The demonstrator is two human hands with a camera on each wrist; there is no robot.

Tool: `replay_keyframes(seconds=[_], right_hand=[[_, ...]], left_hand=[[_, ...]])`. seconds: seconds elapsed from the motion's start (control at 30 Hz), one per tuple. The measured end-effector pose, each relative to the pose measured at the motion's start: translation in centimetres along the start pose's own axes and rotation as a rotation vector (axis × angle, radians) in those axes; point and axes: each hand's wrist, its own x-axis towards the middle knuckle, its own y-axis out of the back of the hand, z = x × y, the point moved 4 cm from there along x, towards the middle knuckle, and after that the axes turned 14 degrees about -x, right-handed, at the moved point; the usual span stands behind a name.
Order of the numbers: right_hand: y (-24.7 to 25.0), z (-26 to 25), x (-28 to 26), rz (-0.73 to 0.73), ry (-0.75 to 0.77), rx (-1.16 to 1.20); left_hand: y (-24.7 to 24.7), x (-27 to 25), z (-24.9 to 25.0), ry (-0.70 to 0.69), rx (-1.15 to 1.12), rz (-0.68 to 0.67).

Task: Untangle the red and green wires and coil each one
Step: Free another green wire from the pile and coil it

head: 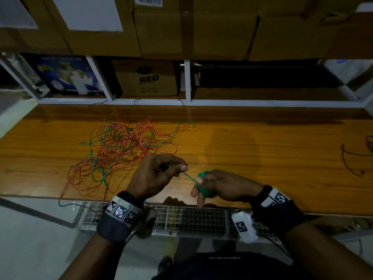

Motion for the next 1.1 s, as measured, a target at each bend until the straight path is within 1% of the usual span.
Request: replay_keyframes(seconds=[0.13,0.2,0.27,0.37,0.47,0.53,0.57,0.6,0.63,0.67,0.7,0.77,0.8,0.83,0.87,0.93,1.0,1.07,1.1], right_hand=[[-1.1,-2.8,-0.7,-0.117,0.214,0.362],[-0.8,-4.0,-0.9,-0.12,0.306,0.541],[-0.5,-4.6,-1.0,-0.088,0.363,0.689],[0.3,-5.0,-1.0,0.003,0.417,0.812],[1.4,-5.5,-1.4,0.071,0.439,0.981],[2.3,-5.7,-1.4,0.15,0.453,1.195],[2.9,-5.7,-1.3,0.233,0.455,1.278],[3.6,-5.5,-1.2,0.351,0.452,1.3],[4.3,-5.2,-1.0,0.493,0.44,1.253],[4.9,-4.8,-0.8,0.637,0.412,1.143],[5.4,-4.2,-0.5,0.778,0.347,0.967],[5.8,-2.9,0.1,1.007,0.139,0.435],[5.8,-2.4,0.4,1.046,0.043,0.161],[5.6,-1.8,0.9,1.021,-0.029,-0.064],[5.2,-1.2,1.2,0.946,-0.068,-0.235],[4.2,0.2,1.7,0.727,-0.08,-0.45],[3.2,0.9,1.6,0.509,-0.059,-0.513],[2.7,1.0,1.2,0.362,-0.049,-0.416],[2.6,0.9,1.0,0.317,-0.042,-0.335]], left_hand=[[-0.1,1.7,1.5,-0.05,-0.181,0.007],[-0.3,2.4,1.4,-0.065,-0.279,0.039],[-0.8,2.7,1.0,-0.061,-0.377,0.079],[-2.2,2.2,0.3,0.009,-0.502,0.095],[-4.0,1.2,-0.6,0.037,-0.652,0.03],[-4.8,0.5,-1.3,0.066,-0.634,0.026],[-5.2,0.1,-1.7,0.084,-0.581,0.015],[-5.6,-0.2,-2.2,0.106,-0.506,0.001],[-6.0,-0.6,-2.7,0.137,-0.429,-0.013],[-6.3,-0.9,-3.0,0.159,-0.364,-0.033],[-6.6,-1.2,-3.3,0.169,-0.31,-0.054],[-6.8,-1.5,-3.4,0.184,-0.231,-0.079],[-6.7,-1.4,-3.4,0.188,-0.196,-0.07],[-6.3,-1.3,-3.4,0.188,-0.155,-0.05],[-5.9,-1.1,-3.3,0.182,-0.105,-0.033],[-4.8,-0.6,-2.7,0.157,0.0,-0.03],[-3.5,0.0,-2.3,0.134,0.046,-0.039],[-2.2,0.6,-1.9,0.114,0.037,-0.041],[-1.7,1.0,-1.7,0.099,0.029,-0.048]])
